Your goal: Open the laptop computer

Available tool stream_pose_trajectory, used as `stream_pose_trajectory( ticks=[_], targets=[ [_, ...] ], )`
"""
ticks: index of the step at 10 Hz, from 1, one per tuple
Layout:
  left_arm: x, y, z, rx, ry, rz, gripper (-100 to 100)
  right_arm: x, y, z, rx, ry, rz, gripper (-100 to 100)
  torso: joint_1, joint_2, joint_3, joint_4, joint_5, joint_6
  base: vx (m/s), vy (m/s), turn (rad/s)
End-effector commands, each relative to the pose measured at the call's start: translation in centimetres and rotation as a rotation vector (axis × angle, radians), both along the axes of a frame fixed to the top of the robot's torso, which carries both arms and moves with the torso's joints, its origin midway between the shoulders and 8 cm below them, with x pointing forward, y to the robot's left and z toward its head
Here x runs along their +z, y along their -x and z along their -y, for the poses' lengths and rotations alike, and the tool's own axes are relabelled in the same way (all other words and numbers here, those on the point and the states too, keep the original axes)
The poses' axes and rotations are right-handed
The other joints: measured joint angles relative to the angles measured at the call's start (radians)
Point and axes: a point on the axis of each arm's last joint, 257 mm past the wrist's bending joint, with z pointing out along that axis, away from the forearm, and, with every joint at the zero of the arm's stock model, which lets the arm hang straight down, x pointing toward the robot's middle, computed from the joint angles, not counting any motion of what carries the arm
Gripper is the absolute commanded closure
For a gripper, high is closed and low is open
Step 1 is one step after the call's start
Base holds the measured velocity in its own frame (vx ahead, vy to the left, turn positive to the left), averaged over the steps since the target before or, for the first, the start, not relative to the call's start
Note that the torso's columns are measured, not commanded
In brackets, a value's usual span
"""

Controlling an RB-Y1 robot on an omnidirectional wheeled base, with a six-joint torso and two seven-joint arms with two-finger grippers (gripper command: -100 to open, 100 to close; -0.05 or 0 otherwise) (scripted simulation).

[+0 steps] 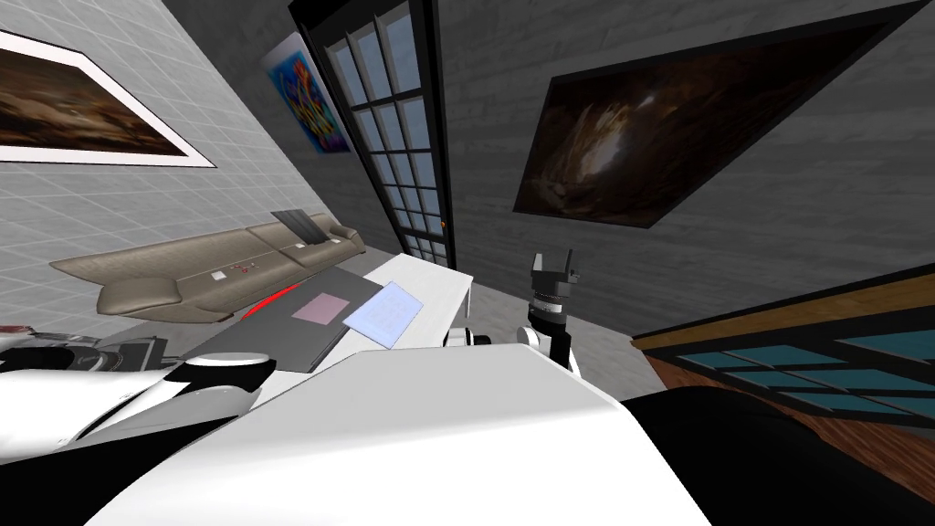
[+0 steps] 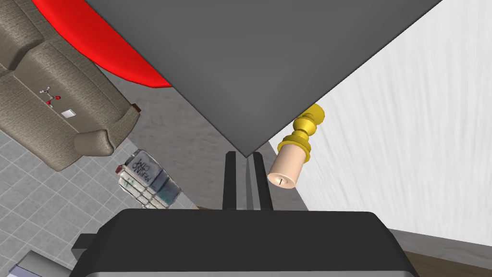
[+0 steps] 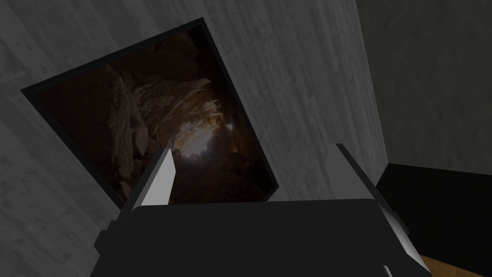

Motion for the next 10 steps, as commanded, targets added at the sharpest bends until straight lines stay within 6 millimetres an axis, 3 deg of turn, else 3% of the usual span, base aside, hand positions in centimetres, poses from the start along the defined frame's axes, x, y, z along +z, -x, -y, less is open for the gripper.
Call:
stream_pose_trajectory(
  ticks=[1,6,7,8,10],
  targets=[
    [-0.7,-0.2,0.5,-0.006,0.023,-0.002,100,0.0,0.0,0.0,0.0,0.0,0.0,0,0.0,0.0,0.0,0.0,-0.001,-0.001,0.002,-0.008,0.013],
    [-0.7,-0.2,0.5,-0.006,0.023,-0.002,100,0.0,0.0,0.0,0.0,0.0,0.0,0,-0.002,0.0,-0.001,0.001,-0.005,-0.001,0.0,0.0,0.0],
    [1.7,-4.0,-0.5,-0.023,-0.013,0.071,100,0.0,0.0,0.0,0.0,0.0,0.0,0,-0.003,-0.001,-0.002,0.001,-0.005,-0.001,-0.075,0.019,-0.11],
    [0.1,-5.1,0.4,-0.039,0.034,0.067,100,0.0,0.0,0.0,0.0,0.0,0.0,0,-0.011,-0.001,0.002,0.002,-0.005,0.002,-0.102,0.057,-0.114],
    [-0.2,-6.0,0.9,-0.077,0.03,0.024,100,0.0,0.0,0.0,0.0,0.0,0.0,0,-0.021,-0.002,0.006,0.0,-0.004,-0.001,-0.035,0.011,-0.005]
  ],
)
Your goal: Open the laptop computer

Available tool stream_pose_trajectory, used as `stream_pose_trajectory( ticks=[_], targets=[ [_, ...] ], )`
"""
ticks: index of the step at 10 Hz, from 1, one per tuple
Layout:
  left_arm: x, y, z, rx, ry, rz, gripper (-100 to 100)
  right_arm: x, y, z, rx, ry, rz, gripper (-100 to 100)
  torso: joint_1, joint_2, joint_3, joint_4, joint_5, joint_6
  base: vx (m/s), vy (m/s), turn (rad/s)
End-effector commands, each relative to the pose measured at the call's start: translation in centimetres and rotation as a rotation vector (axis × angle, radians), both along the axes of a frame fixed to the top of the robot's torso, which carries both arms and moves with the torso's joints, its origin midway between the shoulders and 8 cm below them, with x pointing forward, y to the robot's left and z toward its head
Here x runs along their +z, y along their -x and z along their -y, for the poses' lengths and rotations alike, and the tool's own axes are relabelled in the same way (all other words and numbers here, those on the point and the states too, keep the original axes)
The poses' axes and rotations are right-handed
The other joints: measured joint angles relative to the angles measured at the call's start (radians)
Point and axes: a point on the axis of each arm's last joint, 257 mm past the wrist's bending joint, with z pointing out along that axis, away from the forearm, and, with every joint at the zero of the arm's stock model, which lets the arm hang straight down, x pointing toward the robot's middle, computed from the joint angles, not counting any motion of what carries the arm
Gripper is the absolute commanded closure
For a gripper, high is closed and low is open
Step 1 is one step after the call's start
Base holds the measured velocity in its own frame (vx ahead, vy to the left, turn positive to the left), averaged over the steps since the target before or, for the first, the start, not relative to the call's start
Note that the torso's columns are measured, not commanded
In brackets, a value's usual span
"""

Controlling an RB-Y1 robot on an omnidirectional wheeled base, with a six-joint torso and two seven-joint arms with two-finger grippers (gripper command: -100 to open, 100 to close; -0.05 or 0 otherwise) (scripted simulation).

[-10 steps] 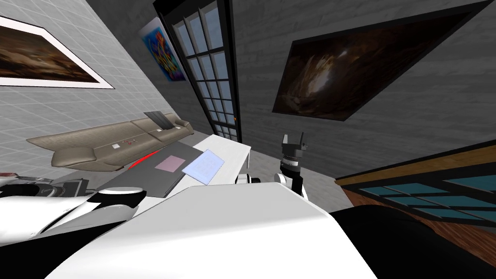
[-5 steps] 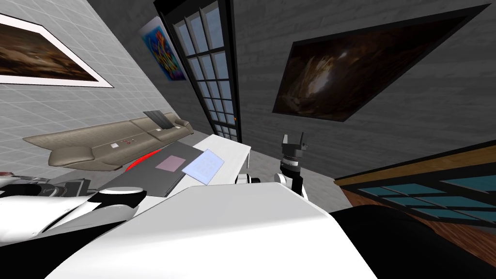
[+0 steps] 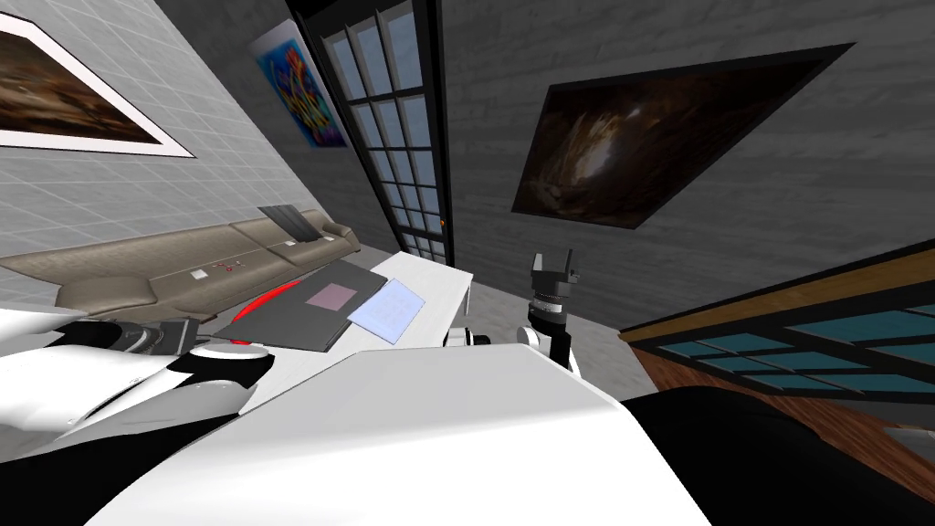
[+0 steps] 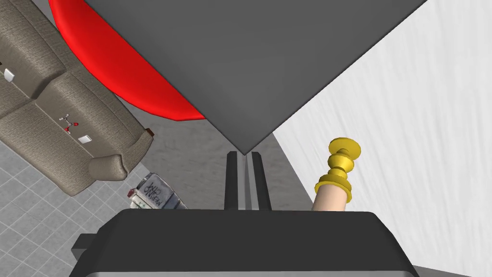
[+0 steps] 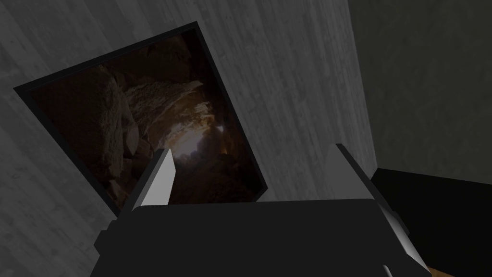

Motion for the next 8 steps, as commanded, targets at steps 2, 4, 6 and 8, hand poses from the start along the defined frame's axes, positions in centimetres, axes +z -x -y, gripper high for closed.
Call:
stream_pose_trajectory(
  ticks=[2,4,6,8],
  targets=[
    [0.6,-5.1,0.8,-0.045,0.026,0.053,100,0.0,0.0,0.0,0.0,0.0,0.0,0,-0.004,0.001,0.001,0.002,-0.003,0.002,-0.091,0.056,-0.098],
    [-0.5,-5.8,1.6,-0.083,0.035,0.0,100,0.0,0.0,0.0,0.0,0.0,0.0,0,-0.002,0.0,0.001,0.0,-0.002,-0.003,-0.026,0.019,-0.013],
    [1.9,-9.0,1.1,-0.086,0.011,0.071,100,0.0,0.0,0.0,0.0,0.0,0.0,0,0.0,0.0,0.0,0.0,0.0,-0.001,-0.054,0.024,-0.019],
    [0.4,-9.8,2.3,-0.109,0.043,0.035,100,0.0,0.0,0.0,0.0,0.0,0.0,0,-0.002,0.002,0.002,0.002,-0.002,-0.002,-0.066,0.046,-0.085]
  ],
)
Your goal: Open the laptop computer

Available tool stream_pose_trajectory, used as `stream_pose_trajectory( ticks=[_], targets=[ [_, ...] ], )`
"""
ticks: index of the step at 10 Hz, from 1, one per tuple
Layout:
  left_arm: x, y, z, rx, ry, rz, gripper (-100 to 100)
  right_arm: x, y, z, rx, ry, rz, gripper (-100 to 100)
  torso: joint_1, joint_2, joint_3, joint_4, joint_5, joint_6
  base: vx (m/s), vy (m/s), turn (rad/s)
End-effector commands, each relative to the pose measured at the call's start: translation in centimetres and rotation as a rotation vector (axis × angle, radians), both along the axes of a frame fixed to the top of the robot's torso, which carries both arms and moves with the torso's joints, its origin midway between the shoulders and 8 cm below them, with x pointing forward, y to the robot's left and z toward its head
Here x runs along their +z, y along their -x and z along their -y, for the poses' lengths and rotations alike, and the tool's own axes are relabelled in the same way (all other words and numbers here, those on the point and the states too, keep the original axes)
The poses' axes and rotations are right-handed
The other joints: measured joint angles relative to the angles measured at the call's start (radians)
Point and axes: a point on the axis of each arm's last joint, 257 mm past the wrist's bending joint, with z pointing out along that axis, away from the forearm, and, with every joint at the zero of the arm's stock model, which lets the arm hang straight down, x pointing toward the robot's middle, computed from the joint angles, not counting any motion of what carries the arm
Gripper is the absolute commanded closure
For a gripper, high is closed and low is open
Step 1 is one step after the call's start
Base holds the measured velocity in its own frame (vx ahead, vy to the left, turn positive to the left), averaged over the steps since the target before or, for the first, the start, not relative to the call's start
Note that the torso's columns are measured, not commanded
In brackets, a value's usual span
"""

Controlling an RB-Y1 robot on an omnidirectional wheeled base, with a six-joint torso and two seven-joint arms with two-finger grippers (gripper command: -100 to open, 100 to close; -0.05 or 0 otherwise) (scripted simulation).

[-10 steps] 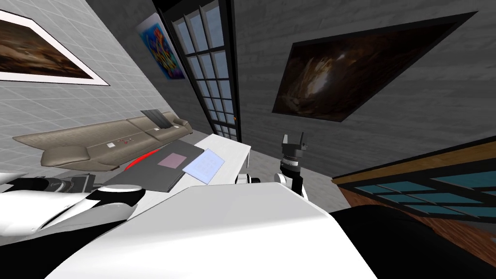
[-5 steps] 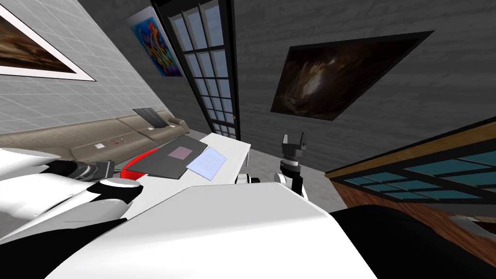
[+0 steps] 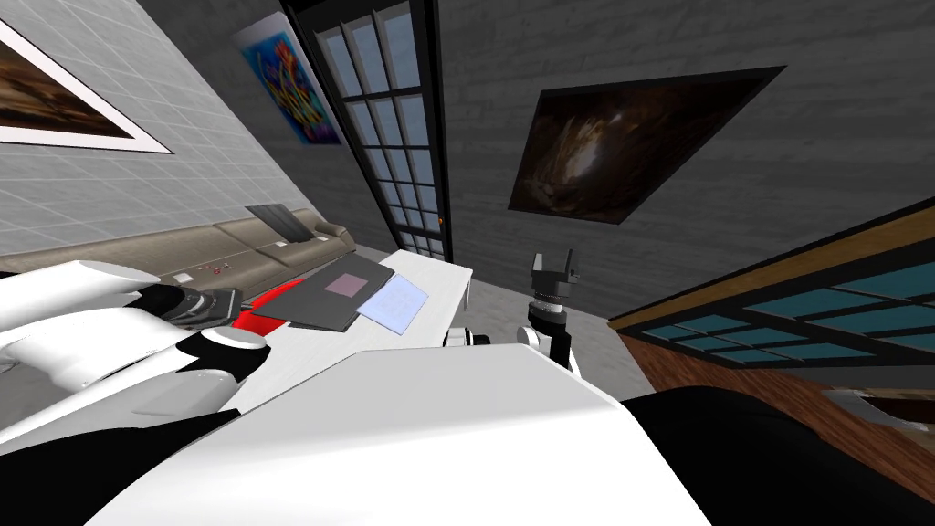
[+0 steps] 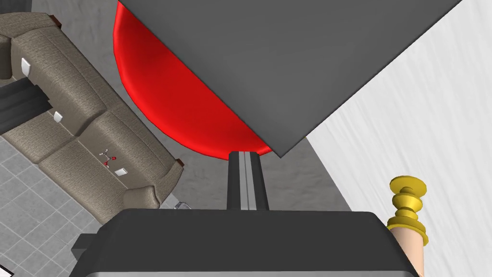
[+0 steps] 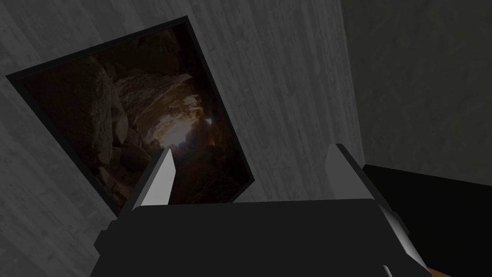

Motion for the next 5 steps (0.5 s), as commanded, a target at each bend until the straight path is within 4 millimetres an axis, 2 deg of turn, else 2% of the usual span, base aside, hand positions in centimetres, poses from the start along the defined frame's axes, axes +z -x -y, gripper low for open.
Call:
stream_pose_trajectory(
  ticks=[1,2,3,5],
  targets=[
    [-2.6,-0.8,1.4,-0.035,0.036,-0.061,100,0.0,0.0,0.0,0.0,0.0,0.0,0,-0.001,-0.002,-0.002,-0.002,0.0,-0.001,-0.005,0.002,0.028],
    [-2.6,-0.8,1.4,-0.037,0.035,-0.064,100,0.0,0.0,0.0,0.0,0.0,0.0,0,0.001,-0.002,-0.003,-0.004,0.003,0.001,0.0,-0.002,0.037],
    [0.3,-3.6,0.7,-0.021,0.007,0.012,100,0.0,0.0,0.0,0.0,0.0,0.0,0,0.003,-0.002,-0.002,-0.004,0.006,0.002,-0.095,0.062,-0.113],
    [-2.2,-3.9,2.2,-0.046,0.052,-0.039,100,0.0,0.0,0.0,0.0,0.0,0.0,0,0.003,0.002,0.001,0.0,0.001,-0.001,-0.074,0.043,-0.084]
  ],
)
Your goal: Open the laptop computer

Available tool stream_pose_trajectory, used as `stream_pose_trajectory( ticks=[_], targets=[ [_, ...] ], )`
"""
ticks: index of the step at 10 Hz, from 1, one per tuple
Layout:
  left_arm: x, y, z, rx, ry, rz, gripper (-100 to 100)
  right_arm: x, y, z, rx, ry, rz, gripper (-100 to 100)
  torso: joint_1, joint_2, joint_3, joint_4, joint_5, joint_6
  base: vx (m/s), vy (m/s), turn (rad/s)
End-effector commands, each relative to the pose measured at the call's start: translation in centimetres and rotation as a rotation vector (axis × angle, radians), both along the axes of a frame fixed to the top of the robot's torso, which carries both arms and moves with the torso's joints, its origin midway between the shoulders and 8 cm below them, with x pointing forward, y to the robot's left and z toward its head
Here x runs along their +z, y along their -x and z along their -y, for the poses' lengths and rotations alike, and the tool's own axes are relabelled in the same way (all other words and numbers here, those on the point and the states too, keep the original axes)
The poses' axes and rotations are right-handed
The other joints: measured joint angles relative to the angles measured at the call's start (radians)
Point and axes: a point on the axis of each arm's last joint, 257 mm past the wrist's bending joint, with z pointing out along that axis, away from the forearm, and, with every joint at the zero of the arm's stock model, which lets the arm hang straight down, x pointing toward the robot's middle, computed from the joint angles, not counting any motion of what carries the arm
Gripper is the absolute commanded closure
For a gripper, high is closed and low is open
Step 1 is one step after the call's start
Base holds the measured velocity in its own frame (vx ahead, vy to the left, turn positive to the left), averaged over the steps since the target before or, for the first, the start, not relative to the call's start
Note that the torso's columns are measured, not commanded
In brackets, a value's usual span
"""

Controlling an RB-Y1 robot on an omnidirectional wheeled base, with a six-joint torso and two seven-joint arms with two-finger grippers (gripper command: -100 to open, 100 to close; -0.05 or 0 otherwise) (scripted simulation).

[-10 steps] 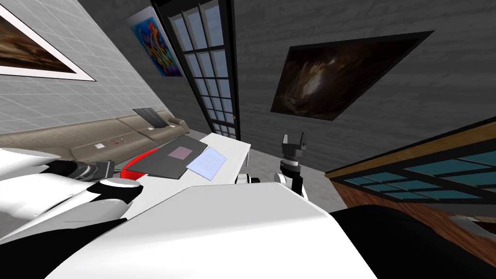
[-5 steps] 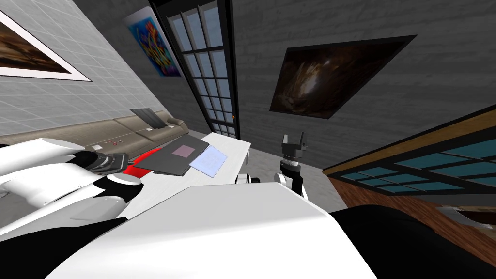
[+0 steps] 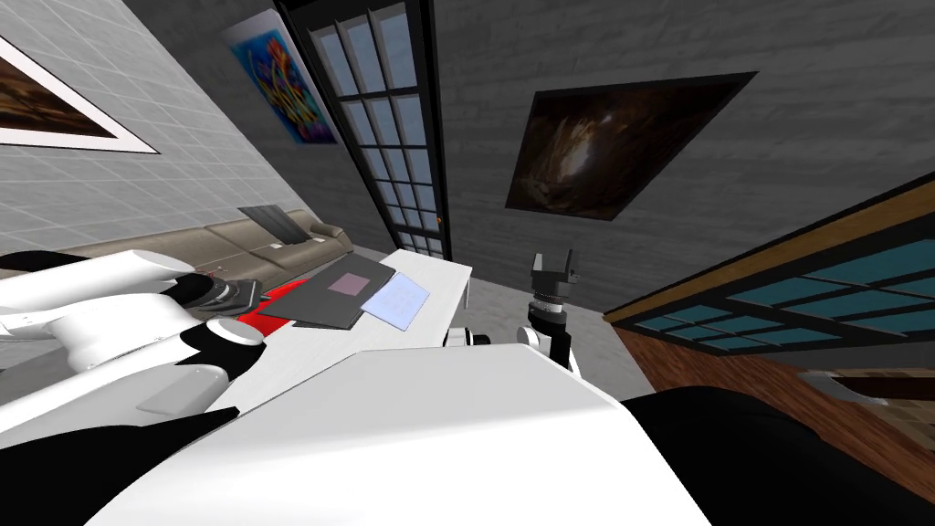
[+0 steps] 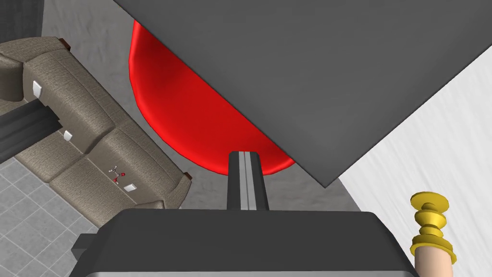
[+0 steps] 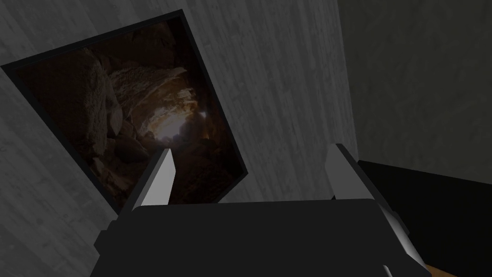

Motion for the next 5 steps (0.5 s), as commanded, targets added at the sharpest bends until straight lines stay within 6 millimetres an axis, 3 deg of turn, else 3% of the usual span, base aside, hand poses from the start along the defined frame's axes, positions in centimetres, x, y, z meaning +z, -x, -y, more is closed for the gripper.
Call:
stream_pose_trajectory(
  ticks=[1,2,5],
  targets=[
    [-3.0,0.0,1.5,-0.025,0.04,-0.067,100,0.0,0.0,0.0,0.0,0.0,0.0,0,-0.002,-0.002,-0.001,-0.001,0.0,-0.002,-0.005,-0.002,0.026],
    [-0.1,-2.5,0.7,-0.003,0.024,0.024,100,0.0,0.0,0.0,0.0,0.0,0.0,0,-0.002,-0.002,-0.003,-0.004,0.003,-0.001,-0.105,0.042,-0.054],
    [-2.5,-2.3,2.1,-0.017,0.053,-0.048,100,0.0,0.0,0.0,0.0,0.0,0.0,0,-0.012,-0.009,-0.005,-0.003,0.0,0.0,-0.025,0.008,-0.025]
  ],
)
